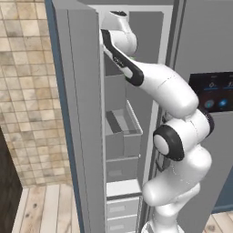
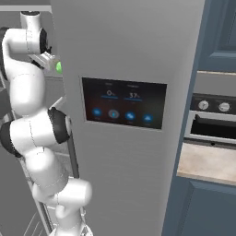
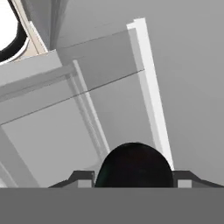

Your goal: Take the corn, mushroom, and eggplant from the freezer and place them in the bowl on the counter.

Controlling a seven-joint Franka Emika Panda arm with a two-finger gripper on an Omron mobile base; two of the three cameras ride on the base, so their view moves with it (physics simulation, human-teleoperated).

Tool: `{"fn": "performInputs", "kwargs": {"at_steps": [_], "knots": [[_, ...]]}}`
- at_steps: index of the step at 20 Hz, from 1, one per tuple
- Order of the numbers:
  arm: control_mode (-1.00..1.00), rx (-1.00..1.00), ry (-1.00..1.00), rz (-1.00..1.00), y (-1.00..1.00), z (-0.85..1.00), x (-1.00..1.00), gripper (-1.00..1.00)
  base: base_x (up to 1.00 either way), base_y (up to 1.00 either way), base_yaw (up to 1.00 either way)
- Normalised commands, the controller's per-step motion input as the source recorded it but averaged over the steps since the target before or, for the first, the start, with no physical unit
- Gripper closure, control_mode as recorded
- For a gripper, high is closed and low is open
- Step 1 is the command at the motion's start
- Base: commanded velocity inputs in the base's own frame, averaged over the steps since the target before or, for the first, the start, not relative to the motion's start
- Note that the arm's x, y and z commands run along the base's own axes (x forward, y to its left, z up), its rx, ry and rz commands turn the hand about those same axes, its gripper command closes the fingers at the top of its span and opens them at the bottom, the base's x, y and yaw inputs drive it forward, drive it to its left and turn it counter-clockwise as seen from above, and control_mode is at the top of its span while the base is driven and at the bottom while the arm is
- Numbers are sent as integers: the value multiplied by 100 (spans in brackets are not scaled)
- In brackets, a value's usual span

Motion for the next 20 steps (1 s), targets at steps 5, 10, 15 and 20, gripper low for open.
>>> {"fn": "performInputs", "kwargs": {"at_steps": [5, 10, 15, 20], "knots": [[-100, 1, -25, 18, -22, 21, -62, 100, 0, 0, 0], [-100, 3, -14, 17, -40, 58, -60, 100, 0, 0, 0], [-100, -1, -21, 19, -3, 66, -92, 100, 0, 0, 0], [-100, 0, -19, 19, -46, 33, -100, 100, 0, 0, 0]]}}
